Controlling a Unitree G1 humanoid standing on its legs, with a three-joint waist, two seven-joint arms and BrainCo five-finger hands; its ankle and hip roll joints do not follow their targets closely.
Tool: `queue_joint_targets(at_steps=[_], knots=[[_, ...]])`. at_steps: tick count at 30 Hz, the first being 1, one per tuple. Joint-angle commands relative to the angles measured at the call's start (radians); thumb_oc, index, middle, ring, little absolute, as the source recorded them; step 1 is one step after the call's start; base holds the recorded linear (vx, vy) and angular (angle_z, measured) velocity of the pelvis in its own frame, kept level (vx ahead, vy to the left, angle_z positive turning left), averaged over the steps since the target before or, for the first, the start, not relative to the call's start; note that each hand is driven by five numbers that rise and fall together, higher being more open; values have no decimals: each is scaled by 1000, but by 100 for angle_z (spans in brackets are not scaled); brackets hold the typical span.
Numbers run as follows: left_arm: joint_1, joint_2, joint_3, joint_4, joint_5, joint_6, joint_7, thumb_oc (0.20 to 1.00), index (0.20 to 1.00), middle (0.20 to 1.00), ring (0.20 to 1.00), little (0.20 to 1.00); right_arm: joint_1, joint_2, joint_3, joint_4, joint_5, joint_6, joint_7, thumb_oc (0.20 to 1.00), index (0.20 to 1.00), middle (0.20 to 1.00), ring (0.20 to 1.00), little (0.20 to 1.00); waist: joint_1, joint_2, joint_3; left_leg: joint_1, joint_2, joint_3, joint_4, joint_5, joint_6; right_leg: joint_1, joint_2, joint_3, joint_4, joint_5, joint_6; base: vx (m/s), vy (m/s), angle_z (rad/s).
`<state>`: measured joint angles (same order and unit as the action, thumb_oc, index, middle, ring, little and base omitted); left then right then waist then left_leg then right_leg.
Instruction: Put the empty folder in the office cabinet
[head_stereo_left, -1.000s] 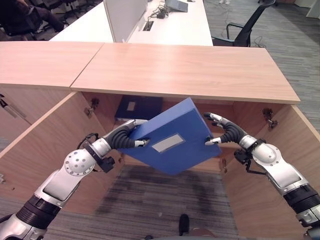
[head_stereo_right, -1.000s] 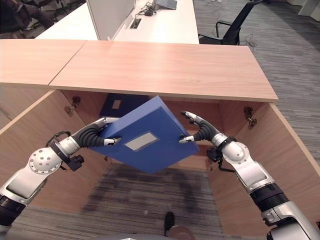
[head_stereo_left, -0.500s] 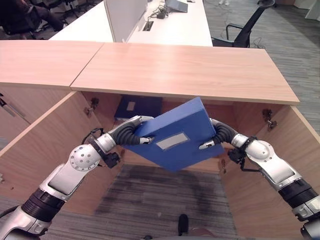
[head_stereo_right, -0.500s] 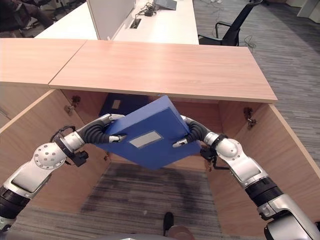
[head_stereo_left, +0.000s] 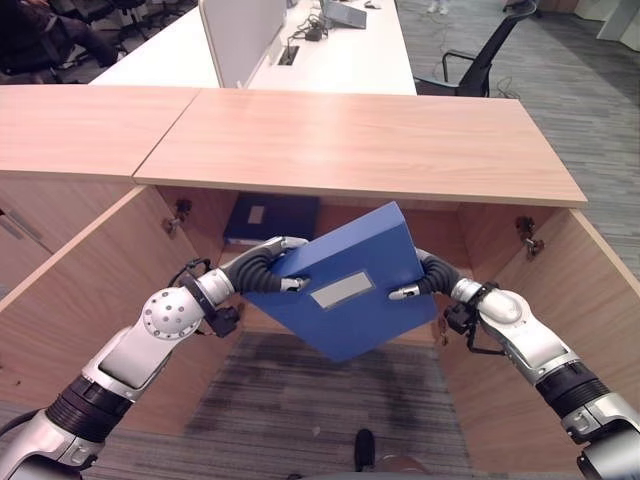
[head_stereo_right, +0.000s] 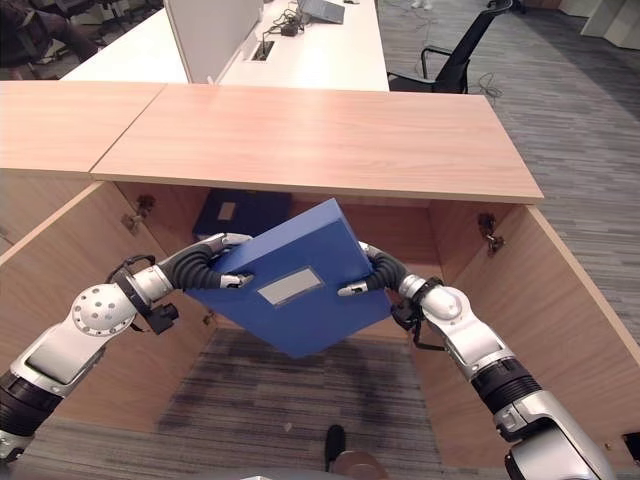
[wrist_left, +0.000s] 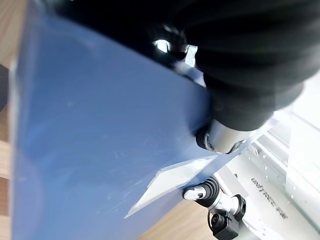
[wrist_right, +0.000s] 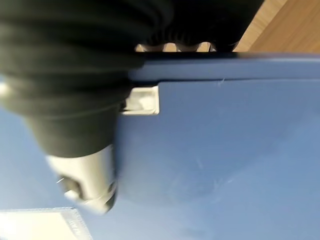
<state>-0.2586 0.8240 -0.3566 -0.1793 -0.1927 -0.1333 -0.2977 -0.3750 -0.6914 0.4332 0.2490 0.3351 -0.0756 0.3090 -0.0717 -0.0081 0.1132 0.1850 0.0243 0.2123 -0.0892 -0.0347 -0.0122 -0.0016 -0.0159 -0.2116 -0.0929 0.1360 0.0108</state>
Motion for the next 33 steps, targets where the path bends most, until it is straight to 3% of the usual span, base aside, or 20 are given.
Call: queue_joint_targets(at_steps=[1,6,7,14,16,18,20,21,26,33], knots=[[-167,-147,-82,-148,-223,-159,-17,200,200,200,200,200,-74,149,54,19,89,-38,-18,200,200,200,200,200,5,-41,-36,0,-13,10,2,-66,-22,115,-17,-37,6,-141,92,0,0,0],[-154,-184,-87,-141,-234,-153,-16,200,200,200,200,200,-38,232,43,38,175,-39,-31,200,200,200,200,200,3,-40,-36,0,-12,10,2,-65,-22,116,-16,-36,6,-141,89,0,0,0],[-150,-202,-85,-129,-221,-152,-11,200,200,200,200,200,-8,280,42,57,248,-35,-22,200,200,200,200,200,2,-39,-34,0,-11,10,2,-64,-22,116,-16,-35,6,-142,88,0,0,0],[-74,-245,-44,-95,-215,-141,7,200,200,200,200,200,96,362,6,46,404,-46,-9,200,200,200,200,200,0,-36,-31,-3,-11,9,2,-62,-23,114,-16,-35,6,-144,86,0,0,0],[-34,-259,-24,-63,-224,-126,11,489,489,489,489,489,144,388,-15,65,439,-37,-16,200,200,200,200,200,-2,-35,-30,-4,-11,8,2,-62,-25,113,-15,-36,6,-146,85,0,0,0],[-2,-267,-10,-39,-224,-111,14,495,495,495,495,495,174,402,-21,98,471,-13,-14,200,200,200,200,200,-2,-35,-28,-6,-12,7,2,-61,-26,111,-15,-36,6,-145,84,0,0,0],[51,-284,4,-12,-242,-88,11,642,642,642,642,642,215,402,-37,110,476,10,-12,200,200,200,200,200,-2,-35,-27,-8,-12,5,2,-60,-27,111,-14,-37,6,-147,83,0,0,0],[52,-285,5,-13,-242,-88,11,1000,1000,1000,1000,1000,216,402,-36,109,476,10,-12,200,200,200,200,200,-3,-35,-28,-8,-12,5,2,-60,-27,110,-14,-37,6,-147,83,0,0,0],[222,-380,59,141,-392,1,27,1000,1000,1000,1000,1000,333,446,-149,195,583,70,-59,200,200,200,200,200,-7,-31,-19,-11,-12,-2,2,-55,-27,106,-13,-40,6,-149,79,0,-28,10],[328,-460,140,355,-401,57,131,1000,1000,1000,1000,1000,387,475,-312,277,639,78,-137,200,200,200,200,200,-19,-16,-11,-22,-10,-14,2,-46,-31,97,-8,-48,6,-156,73,11,-35,4]])
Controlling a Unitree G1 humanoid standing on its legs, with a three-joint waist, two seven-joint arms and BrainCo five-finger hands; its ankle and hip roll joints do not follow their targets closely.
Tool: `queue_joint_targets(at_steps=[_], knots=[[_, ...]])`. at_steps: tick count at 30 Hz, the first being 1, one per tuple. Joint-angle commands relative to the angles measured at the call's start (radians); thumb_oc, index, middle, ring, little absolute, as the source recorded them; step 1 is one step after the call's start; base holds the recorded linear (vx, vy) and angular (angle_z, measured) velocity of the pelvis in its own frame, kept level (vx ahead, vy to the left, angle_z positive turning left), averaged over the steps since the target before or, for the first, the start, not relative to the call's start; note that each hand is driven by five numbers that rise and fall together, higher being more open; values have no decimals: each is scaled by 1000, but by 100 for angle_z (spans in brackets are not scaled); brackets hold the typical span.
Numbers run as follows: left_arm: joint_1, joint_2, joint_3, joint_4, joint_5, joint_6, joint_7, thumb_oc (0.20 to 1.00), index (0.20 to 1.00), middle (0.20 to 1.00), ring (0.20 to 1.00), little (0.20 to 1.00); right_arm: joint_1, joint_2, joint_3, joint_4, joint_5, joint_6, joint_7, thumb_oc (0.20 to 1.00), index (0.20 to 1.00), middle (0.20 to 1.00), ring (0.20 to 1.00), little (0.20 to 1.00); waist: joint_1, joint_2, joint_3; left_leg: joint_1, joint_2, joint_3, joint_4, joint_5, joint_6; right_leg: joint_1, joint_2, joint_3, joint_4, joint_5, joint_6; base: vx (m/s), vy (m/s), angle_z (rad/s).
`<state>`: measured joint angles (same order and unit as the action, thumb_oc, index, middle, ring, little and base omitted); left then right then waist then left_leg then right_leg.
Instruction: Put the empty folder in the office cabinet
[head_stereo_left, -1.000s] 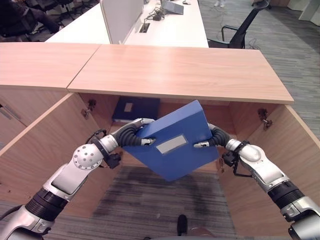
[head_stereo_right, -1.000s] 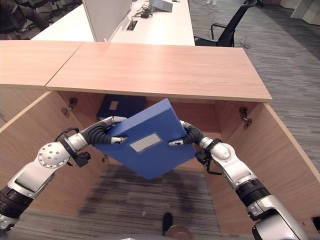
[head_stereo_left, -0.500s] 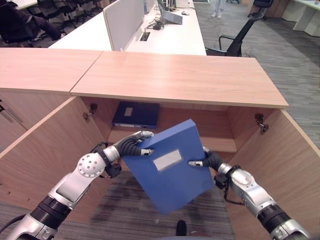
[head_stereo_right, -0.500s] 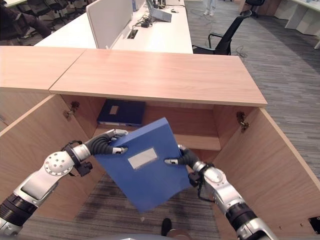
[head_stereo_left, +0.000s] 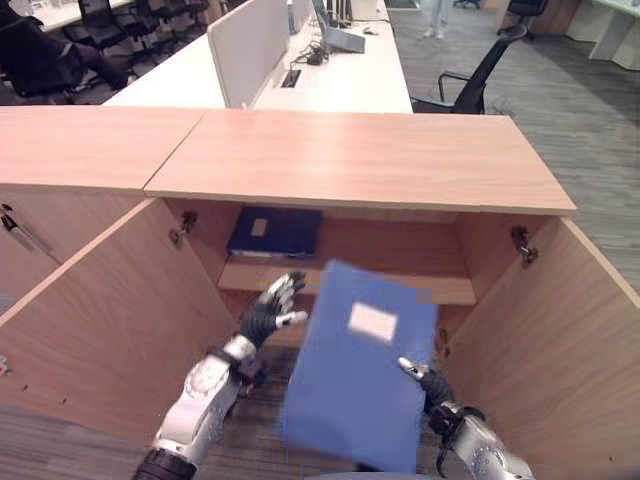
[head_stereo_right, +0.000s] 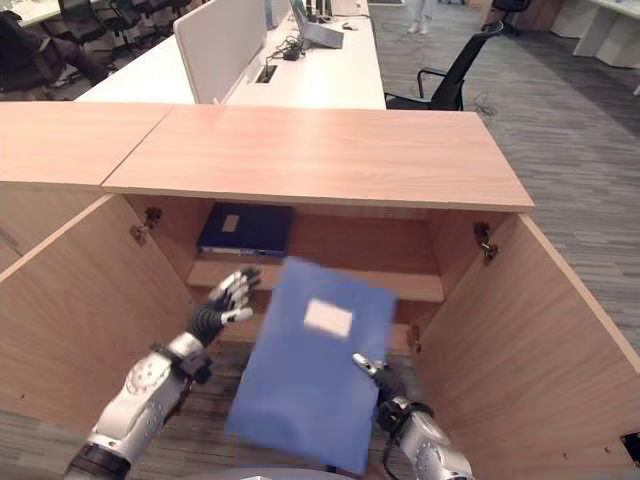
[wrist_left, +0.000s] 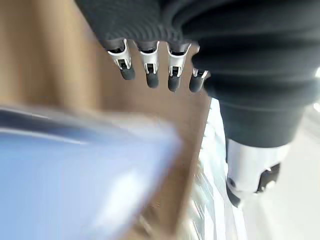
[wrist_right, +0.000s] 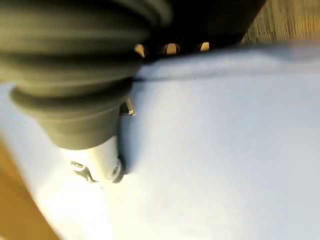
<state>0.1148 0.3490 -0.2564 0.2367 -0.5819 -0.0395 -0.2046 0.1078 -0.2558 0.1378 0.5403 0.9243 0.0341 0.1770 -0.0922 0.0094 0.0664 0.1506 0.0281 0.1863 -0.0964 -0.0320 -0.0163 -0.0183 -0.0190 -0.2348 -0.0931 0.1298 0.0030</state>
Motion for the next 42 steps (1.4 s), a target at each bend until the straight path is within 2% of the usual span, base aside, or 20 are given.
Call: queue_joint_targets(at_steps=[1,8,11,12,13,14,16,18,20,22,25,28,31,33,34,38,39,40,42], knots=[[-33,6,52,-44,-20,-31,50,1000,1000,1000,1000,1000,-93,41,-31,-4,53,-34,-11,200,200,200,200,200,2,-32,37,11,-13,11,9,-48,-27,112,-4,-26,6,-151,79,33,-65,4],[-9,-38,90,37,-39,-17,115,1000,1000,1000,1000,1000,-104,39,-74,29,55,-46,-54,200,200,200,200,200,2,-26,43,6,-1,2,9,-37,-38,105,2,-42,6,-158,70,14,-56,11],[-8,-51,98,43,-51,-11,133,1000,1000,1000,1000,1000,-106,33,-106,54,48,-58,-85,200,200,200,200,200,-11,-30,53,-38,45,60,116,-55,-71,112,-9,-72,23,-189,61,20,-75,27],[-5,-50,100,37,-42,-8,135,1000,1000,1000,1000,1000,-109,29,-109,53,43,-60,-91,200,200,200,200,200,-11,-32,63,-68,58,90,185,-59,-76,117,-16,-83,28,-194,55,-20,-40,49],[-5,-50,101,36,-41,-7,135,1000,1000,1000,1000,1000,-110,29,-109,53,42,-60,-92,200,200,200,200,200,-11,-36,65,-86,59,97,202,-52,-71,106,-20,-89,31,-185,49,-23,-54,45],[-1,-49,103,36,-36,-5,139,1000,1000,1000,1000,1000,-110,24,-114,55,38,-60,-96,200,200,200,200,200,-10,-32,73,-103,78,109,266,-65,-84,121,-16,-90,32,-201,49,-25,-58,30],[1,-48,112,43,-29,-3,145,1000,1000,1000,1000,1000,-113,19,-115,56,24,-58,-106,200,200,200,200,200,-7,-40,87,-152,114,155,344,-26,-92,131,-22,-104,31,-206,41,16,-61,26],[21,-49,128,45,-13,13,140,1000,1000,1000,1000,1000,-97,18,-118,43,6,-45,-103,200,200,200,200,200,-3,-46,82,-189,143,179,319,-17,-92,150,-37,-112,15,-206,46,106,-3,22],[29,-48,133,47,-10,17,138,1000,1000,1000,1000,1000,-89,16,-119,38,-3,-43,-99,200,200,200,200,200,1,-48,79,-211,138,164,297,-7,-91,154,-41,-112,12,-205,50,121,33,11],[51,-47,150,43,0,19,137,1000,1000,1000,1000,1000,-68,12,-128,31,-7,-38,-93,200,200,200,200,200,11,-37,76,-245,147,127,186,84,-114,166,-39,-99,8,-220,57,164,92,-7],[60,-44,168,48,12,18,146,1000,1000,1000,1000,1000,-54,16,-141,45,-9,-34,-96,200,200,200,200,200,25,-23,76,-265,163,112,87,158,-130,195,-39,-82,6,-238,62,221,147,1],[75,-46,177,36,9,16,146,1000,1000,1000,1000,1000,-44,21,-145,44,-14,-30,-90,200,200,200,200,200,32,-10,74,-242,152,108,48,153,-124,206,-37,-70,6,-245,70,170,145,-18],[89,-43,182,28,11,14,143,1000,1000,1000,1000,1000,-34,38,-153,39,-5,-27,-88,200,200,200,200,200,40,-2,62,-228,129,117,35,145,-112,216,-63,-57,6,-252,86,199,228,-30],[99,-28,186,9,15,12,144,1000,1000,1000,1000,1000,-32,47,-151,26,-8,-25,-85,200,200,200,200,200,46,0,57,-231,88,116,38,122,-84,217,-100,-49,6,-248,107,198,277,-31],[100,-28,186,8,15,12,144,1000,1000,1000,1000,1000,-32,47,-151,26,-8,-25,-85,200,200,200,200,200,47,-1,56,-231,88,117,38,121,-83,217,-101,-49,6,-248,107,84,161,-15],[93,-4,186,-11,21,6,160,1000,1000,1000,1000,1000,-53,59,-150,10,-18,-25,-95,200,200,200,200,200,58,1,49,-235,22,116,40,67,-28,180,-165,-39,56,-233,148,114,255,-3],[93,-4,186,-11,21,6,160,1000,1000,1000,1000,1000,-53,59,-150,10,-18,-25,-95,200,200,200,200,200,59,1,49,-236,22,117,40,66,-28,178,-166,-38,58,-234,148,90,220,-11],[96,-1,187,-18,23,5,160,1000,1000,1000,1000,1000,-58,60,-153,14,-25,-26,-96,200,200,200,200,200,62,3,48,-235,8,117,44,50,-14,168,-182,-40,81,-231,156,93,235,-13],[102,12,188,-21,27,12,162,1000,1000,1000,1000,1000,-68,64,-159,11,-28,-26,-97,200,200,200,200,200,68,13,50,-211,-22,125,37,21,18,120,-226,-45,189,-188,184,101,262,-16]])
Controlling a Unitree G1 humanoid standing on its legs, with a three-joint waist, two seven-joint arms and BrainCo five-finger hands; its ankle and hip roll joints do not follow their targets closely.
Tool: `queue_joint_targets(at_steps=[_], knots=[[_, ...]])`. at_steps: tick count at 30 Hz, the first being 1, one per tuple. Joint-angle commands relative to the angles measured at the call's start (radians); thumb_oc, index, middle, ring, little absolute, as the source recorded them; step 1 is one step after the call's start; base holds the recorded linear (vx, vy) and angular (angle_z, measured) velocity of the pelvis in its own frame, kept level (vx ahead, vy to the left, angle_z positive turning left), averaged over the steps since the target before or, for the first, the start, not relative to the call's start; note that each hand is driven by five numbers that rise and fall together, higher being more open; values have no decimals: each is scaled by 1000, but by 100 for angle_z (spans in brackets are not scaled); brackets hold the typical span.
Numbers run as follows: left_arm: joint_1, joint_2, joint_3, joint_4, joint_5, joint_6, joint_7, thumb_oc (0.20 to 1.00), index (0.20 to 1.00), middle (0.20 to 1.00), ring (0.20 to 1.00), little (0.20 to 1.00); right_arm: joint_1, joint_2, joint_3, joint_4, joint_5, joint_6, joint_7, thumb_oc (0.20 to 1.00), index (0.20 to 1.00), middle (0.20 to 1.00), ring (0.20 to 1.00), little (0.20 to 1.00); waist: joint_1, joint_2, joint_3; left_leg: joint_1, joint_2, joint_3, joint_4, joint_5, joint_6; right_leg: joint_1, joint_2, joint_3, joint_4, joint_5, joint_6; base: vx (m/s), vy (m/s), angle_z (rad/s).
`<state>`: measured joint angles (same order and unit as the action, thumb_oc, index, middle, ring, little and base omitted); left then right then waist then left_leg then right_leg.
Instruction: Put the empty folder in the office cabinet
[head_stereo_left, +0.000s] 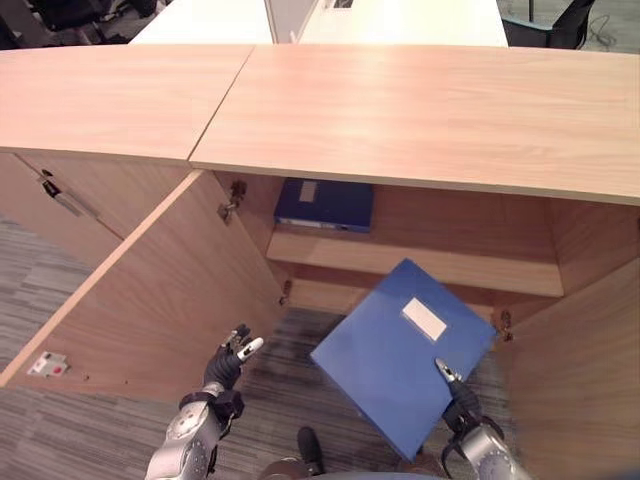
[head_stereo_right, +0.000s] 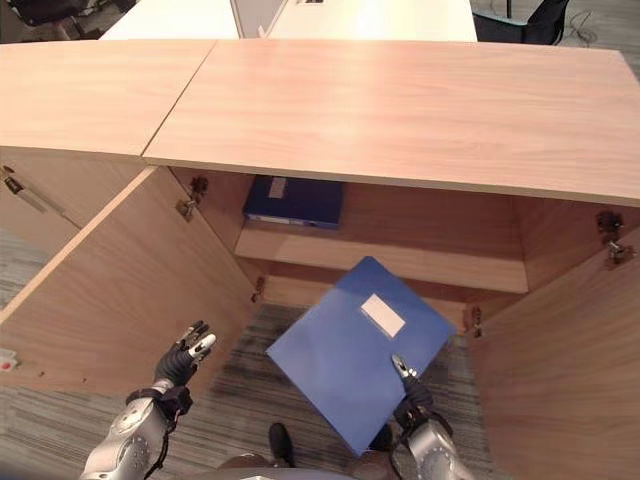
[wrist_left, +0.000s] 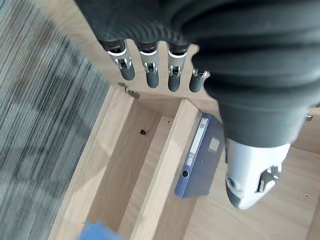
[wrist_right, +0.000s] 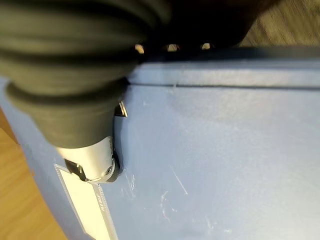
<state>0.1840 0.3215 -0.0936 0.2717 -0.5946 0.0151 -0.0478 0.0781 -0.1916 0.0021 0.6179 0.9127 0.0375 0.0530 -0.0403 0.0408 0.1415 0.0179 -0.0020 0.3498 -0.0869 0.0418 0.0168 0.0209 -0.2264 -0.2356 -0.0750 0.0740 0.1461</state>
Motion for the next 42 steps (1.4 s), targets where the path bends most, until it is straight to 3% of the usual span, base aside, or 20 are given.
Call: queue_joint_targets(at_steps=[1,2,5,7,10,14,20,21,24,27,28,29,31,33,35,36,37,40,42], knots=[[32,39,25,-56,39,-43,5,1000,1000,1000,1000,1000,-38,0,-23,-66,-17,-29,27,200,200,200,200,200,18,-19,-26,-78,7,-37,27,-53,-14,79,-20,-43,173,-133,42,55,215,-16],[38,54,27,-61,47,-41,7,1000,1000,1000,1000,1000,-53,4,-27,-70,-12,-34,22,200,200,200,200,200,21,-2,-15,-56,-1,-26,7,-63,1,33,-53,-63,274,-85,50,26,207,-15],[56,68,26,-72,42,-33,-2,1000,1000,1000,1000,1000,-67,11,-14,-90,-10,-39,18,200,200,200,200,200,34,24,0,-46,14,12,0,-79,9,-19,-105,-187,394,-73,40,16,188,-34],[67,73,29,-71,37,-28,-6,1000,1000,1000,1000,1000,-74,13,-12,-114,-2,-44,15,200,200,200,200,200,40,23,0,-39,24,44,0,-78,-2,3,-91,-283,332,-95,27,29,35,-59],[70,71,25,-63,31,-21,-8,1000,1000,1000,1000,1000,-84,10,-27,-138,16,-53,5,200,200,200,200,200,29,25,7,-16,40,64,0,-80,-12,-77,-46,-321,288,-109,9,58,-52,-71],[56,58,12,-54,52,-29,-6,1000,1000,1000,1000,1000,-86,0,-62,-191,47,-85,-11,200,200,200,200,200,-8,20,46,45,44,49,0,-97,-23,-151,-31,-291,236,-74,19,121,-114,-25],[53,36,10,-32,55,-35,-6,1000,1000,1000,1000,1000,-75,-16,-74,-205,50,-91,-15,200,200,200,200,200,-15,11,28,77,44,33,5,-109,-40,-98,-12,-282,176,-65,7,127,-179,18],[49,25,8,-20,38,-35,-1,1000,1000,1000,1000,1000,-81,-28,-72,-201,57,-89,-16,200,200,200,200,200,-18,9,19,77,66,31,36,-117,-60,-77,11,-280,158,-74,-5,131,-272,4],[47,17,3,-24,17,-33,0,1000,1000,1000,1000,1000,-89,-37,-70,-208,69,-93,-23,200,200,200,200,200,-17,2,19,57,99,27,121,-141,-75,-64,26,-273,159,-96,-24,87,-235,12],[39,6,-7,-23,-6,-28,5,1000,1000,1000,1000,1000,-102,-54,-72,-222,83,-99,-28,200,200,200,200,200,-11,-13,30,-7,165,25,304,-161,-109,-34,45,-276,164,-146,-71,61,-247,-1],[36,4,-11,-23,-7,-27,9,1000,1000,1000,1000,1000,-111,-63,-70,-227,82,-100,-31,200,200,200,200,200,-5,-16,38,-30,189,20,372,-149,-118,-22,51,-281,164,-162,-88,71,-288,1],[35,-3,-18,-25,-14,-29,11,1000,1000,1000,1000,1000,-129,-75,-67,-235,81,-106,-43,200,200,200,200,200,7,-19,52,-72,232,11,464,-94,-139,5,64,-294,165,-193,-112,63,-236,4],[40,-6,-19,-33,-15,-25,8,1000,1000,1000,1000,1000,-140,-84,-67,-246,75,-107,-49,200,200,200,200,200,14,-21,56,-104,242,14,457,-79,-139,21,66,-301,164,-212,-117,72,-109,-4],[57,-10,-18,-41,-7,-15,5,1000,1000,1000,1000,1000,-145,-96,-65,-267,59,-108,-54,200,200,200,200,200,26,-22,43,-133,220,14,353,-81,-130,37,62,-301,159,-222,-110,147,34,7],[62,-14,-17,-40,-8,-14,7,1000,1000,1000,1000,1000,-149,-101,-66,-267,56,-107,-58,200,200,200,200,200,33,-23,40,-156,215,2,326,-53,-135,45,59,-298,157,-227,-110,152,75,9],[68,-15,-18,-38,-3,-13,9,1000,1000,1000,1000,1000,-158,-93,-61,-263,57,-108,-62,200,200,200,200,200,45,-18,39,-174,201,-47,273,-24,-145,71,68,-274,146,-231,-104,147,80,-12],[68,-15,-18,-38,-3,-13,9,1000,1000,1000,1000,1000,-158,-93,-61,-263,57,-108,-62,200,200,200,200,200,46,-18,40,-171,200,-46,270,-23,-144,72,68,-274,145,-230,-104,295,194,-34],[87,-9,-37,-38,29,-4,-6,1000,1000,1000,1000,1000,-149,-69,-51,-257,63,-100,-53,200,200,200,200,200,47,0,8,-88,155,-49,170,-36,-128,121,65,-249,116,-216,-81,280,227,-45],[93,18,-45,-53,52,-2,-15,1000,1000,1000,1000,1000,-166,-46,-49,-256,82,-106,-65,200,200,200,200,200,52,0,-9,-44,116,-19,128,-52,-97,126,42,-232,100,-193,-54,233,255,-41]])
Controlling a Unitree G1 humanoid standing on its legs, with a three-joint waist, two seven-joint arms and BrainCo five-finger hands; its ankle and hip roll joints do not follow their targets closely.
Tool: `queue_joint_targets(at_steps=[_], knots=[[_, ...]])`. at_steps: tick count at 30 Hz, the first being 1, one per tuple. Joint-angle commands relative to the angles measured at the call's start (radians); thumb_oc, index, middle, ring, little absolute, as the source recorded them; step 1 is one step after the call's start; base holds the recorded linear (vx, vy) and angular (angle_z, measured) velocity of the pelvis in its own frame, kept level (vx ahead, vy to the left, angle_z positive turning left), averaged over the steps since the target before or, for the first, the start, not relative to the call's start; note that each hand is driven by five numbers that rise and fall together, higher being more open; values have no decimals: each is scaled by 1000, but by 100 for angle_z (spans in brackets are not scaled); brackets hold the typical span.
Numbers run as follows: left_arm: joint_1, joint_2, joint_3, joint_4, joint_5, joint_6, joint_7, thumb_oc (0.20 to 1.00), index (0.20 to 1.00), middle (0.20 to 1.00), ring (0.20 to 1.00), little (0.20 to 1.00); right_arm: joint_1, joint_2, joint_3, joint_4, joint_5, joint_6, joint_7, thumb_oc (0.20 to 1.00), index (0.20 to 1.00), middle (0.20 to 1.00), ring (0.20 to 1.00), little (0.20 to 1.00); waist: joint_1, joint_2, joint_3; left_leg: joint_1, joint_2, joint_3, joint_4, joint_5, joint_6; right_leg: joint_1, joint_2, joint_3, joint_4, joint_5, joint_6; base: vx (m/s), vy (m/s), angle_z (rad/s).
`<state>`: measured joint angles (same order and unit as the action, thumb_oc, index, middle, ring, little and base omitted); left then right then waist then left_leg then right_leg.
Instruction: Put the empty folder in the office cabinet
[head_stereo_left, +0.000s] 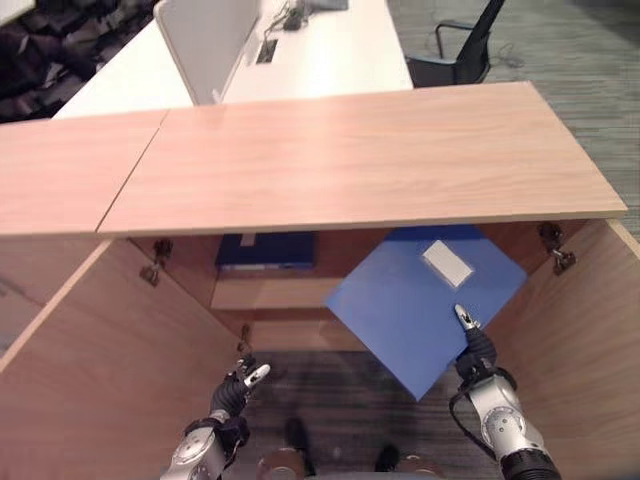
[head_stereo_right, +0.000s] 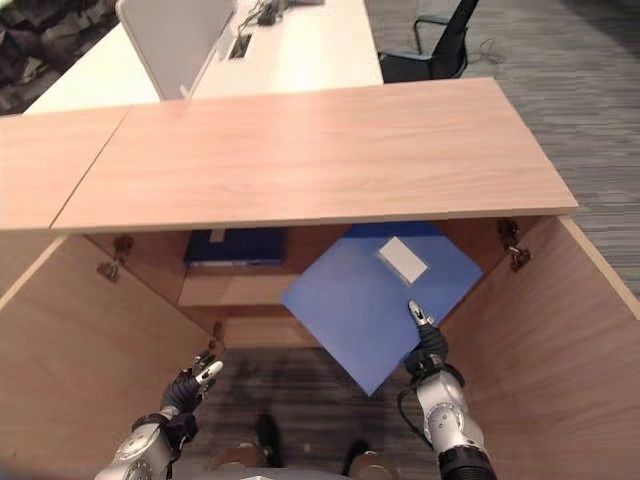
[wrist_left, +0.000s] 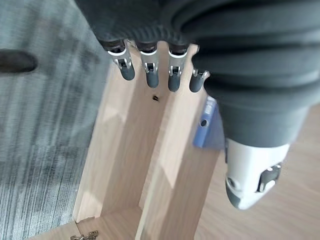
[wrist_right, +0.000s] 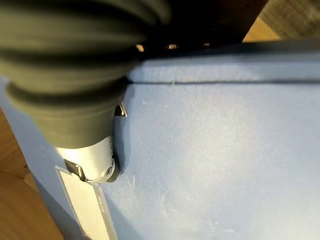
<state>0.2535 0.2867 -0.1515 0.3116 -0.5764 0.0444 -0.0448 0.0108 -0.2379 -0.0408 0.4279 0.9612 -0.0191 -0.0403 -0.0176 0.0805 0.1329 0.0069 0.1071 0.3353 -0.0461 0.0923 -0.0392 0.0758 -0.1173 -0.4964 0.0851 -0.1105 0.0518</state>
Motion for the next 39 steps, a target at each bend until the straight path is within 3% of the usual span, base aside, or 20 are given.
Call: queue_joint_targets(at_steps=[1,7,10,12,13,16,26,34,39], knots=[[26,60,14,-96,39,-31,-18,1000,1000,1000,1000,1000,-109,4,-8,-64,34,-53,21,200,200,200,200,200,32,-41,-2,-28,-2,1,85,-112,-30,68,-75,35,-58,-5,47,103,174,-27],[38,98,14,-97,46,-35,-19,1000,1000,1000,1000,1000,-205,15,-22,-56,40,-81,-26,200,200,200,200,200,44,-36,12,-53,-30,39,114,-170,17,-9,-130,38,34,4,80,10,124,-12],[52,130,24,-103,23,-43,-10,1000,1000,1000,1000,1000,-317,10,2,-37,44,-89,-48,200,200,200,200,200,68,-18,53,-74,-1,115,169,-206,39,-146,-212,-38,230,34,98,-99,105,-40],[50,129,25,-103,22,-43,-10,1000,1000,1000,1000,1000,-322,9,2,-35,45,-90,-47,200,200,200,200,200,68,-19,53,-80,-2,116,174,-210,40,-154,-216,-34,240,31,99,-26,-4,-62],[50,144,25,-103,23,-48,-6,1000,1000,1000,1000,1000,-350,3,4,-32,44,-93,-58,200,200,200,200,200,74,-26,64,-98,17,138,208,-217,41,-164,-230,-73,245,32,96,-17,-91,-33],[35,158,18,-98,20,-54,2,1000,1000,1000,1000,1000,-367,-18,0,-43,37,-103,-81,200,200,200,200,200,72,-41,98,-150,47,124,282,-226,33,-177,-220,-71,235,14,80,-33,-123,0],[-10,186,-47,-134,24,-78,3,1000,1000,1000,1000,1000,-424,-91,-22,-203,5,-161,-117,200,200,200,200,200,49,-16,180,-365,105,64,526,-301,37,-361,-285,-29,458,-90,47,-64,-60,7],[-29,214,-57,-229,5,-100,8,1000,1000,1000,1000,1000,-480,-147,-61,-268,-17,-203,-148,200,200,200,200,200,50,5,209,-525,132,44,723,-370,30,-531,-335,20,662,-186,32,-22,-32,9],[-45,222,-53,-295,-11,-117,24,1000,1000,1000,1000,1000,-514,-146,-87,-289,-17,-224,-168,200,200,200,200,200,54,16,216,-628,154,32,836,-405,23,-627,-371,49,763,-245,5,-5,-51,2]])
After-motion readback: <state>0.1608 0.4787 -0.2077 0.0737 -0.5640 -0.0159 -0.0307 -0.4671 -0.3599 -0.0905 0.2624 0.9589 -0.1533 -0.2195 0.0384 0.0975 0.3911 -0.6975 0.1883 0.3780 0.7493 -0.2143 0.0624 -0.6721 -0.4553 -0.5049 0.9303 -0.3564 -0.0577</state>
